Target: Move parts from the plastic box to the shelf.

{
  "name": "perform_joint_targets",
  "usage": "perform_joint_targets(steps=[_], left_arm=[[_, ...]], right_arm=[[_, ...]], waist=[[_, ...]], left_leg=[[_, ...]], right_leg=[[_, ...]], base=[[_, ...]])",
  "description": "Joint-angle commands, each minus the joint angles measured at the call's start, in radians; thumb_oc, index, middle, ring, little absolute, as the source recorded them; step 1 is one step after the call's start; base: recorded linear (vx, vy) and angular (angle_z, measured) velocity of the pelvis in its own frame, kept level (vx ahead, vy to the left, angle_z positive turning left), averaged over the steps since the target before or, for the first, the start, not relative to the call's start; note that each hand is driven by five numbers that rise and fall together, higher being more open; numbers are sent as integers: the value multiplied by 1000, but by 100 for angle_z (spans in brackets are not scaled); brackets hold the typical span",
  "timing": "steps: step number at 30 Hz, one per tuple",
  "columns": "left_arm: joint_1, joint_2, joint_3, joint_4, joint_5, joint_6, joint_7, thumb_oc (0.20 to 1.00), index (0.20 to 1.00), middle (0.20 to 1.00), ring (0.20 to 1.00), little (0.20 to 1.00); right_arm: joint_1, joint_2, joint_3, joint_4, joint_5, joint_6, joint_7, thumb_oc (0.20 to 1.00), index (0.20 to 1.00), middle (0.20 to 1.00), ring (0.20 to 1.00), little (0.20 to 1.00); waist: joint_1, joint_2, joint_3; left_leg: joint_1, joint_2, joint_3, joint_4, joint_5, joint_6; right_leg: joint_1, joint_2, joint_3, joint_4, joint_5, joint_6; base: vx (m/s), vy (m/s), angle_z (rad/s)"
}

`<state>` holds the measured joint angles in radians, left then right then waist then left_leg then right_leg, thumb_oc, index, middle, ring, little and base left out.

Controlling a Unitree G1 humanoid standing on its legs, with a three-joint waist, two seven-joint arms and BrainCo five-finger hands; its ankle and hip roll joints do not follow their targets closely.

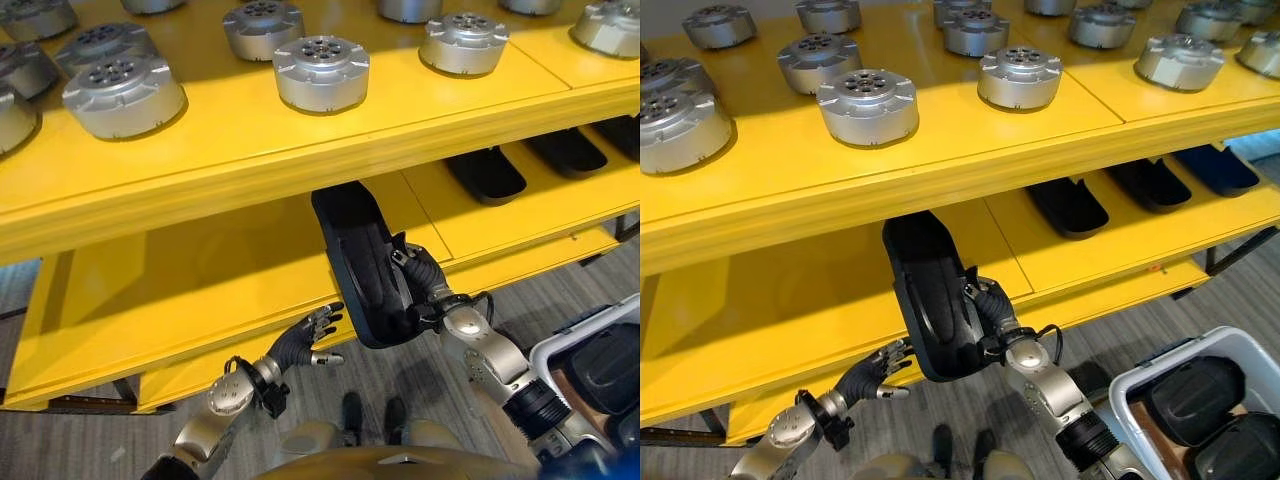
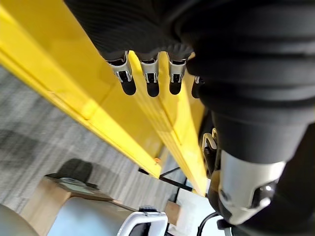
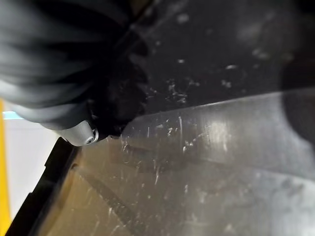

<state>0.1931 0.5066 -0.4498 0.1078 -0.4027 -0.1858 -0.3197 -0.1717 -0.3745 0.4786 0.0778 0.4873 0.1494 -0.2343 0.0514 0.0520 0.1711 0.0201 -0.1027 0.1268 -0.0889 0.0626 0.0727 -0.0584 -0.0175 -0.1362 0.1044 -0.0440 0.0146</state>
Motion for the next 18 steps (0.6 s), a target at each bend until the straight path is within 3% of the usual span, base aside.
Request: perform_joint_targets(steps=[1, 14, 16, 17, 18], left_arm=[[-40, -15, 29, -75, -34, -56, 16, 1000, 1000, 1000, 1000, 1000], [-18, -36, 22, -66, -40, -36, -33, 1000, 1000, 1000, 1000, 1000], [-24, -32, 10, -53, -34, -51, -46, 1000, 1000, 1000, 1000, 1000], [-31, -30, 4, -49, -28, -53, -59, 1000, 1000, 1000, 1000, 1000], [-50, -31, -11, -41, -11, -52, -103, 1000, 1000, 1000, 1000, 1000]], right_arm=[[-72, 26, -12, -59, -7, -86, 27, 200, 200, 200, 200, 200], [-116, 63, -24, 39, -42, -89, -62, 200, 200, 200, 200, 200], [-135, 70, -35, 59, -61, -99, -81, 200, 200, 200, 200, 200], [-137, 71, -44, 61, -58, -96, -100, 200, 200, 200, 200, 200], [-133, 70, -68, 58, -70, -103, -144, 200, 200, 200, 200, 200]], waist=[[12, -50, 3], [36, -34, 19], [32, -28, 22], [23, -27, 23], [-1, -26, 24]], left_leg=[[62, 88, -3, 17, -55, -49], [41, 110, -12, 27, -32, -81], [38, 118, 16, 31, -28, -89], [38, 125, 61, 42, -30, -95], [35, 154, 188, 76, -34, -105]], right_leg=[[113, -17, -32, -107, 52, 49], [132, -13, -89, -101, 24, 22], [132, -14, -110, -93, 18, 19], [135, -18, -132, -93, 15, 18], [137, -34, -187, -93, 15, 16]], base=[[-43, -135, 10], [-6, -73, 13], [-12, -44, 10], [-68, -40, 29], [-76, -28, 55]])
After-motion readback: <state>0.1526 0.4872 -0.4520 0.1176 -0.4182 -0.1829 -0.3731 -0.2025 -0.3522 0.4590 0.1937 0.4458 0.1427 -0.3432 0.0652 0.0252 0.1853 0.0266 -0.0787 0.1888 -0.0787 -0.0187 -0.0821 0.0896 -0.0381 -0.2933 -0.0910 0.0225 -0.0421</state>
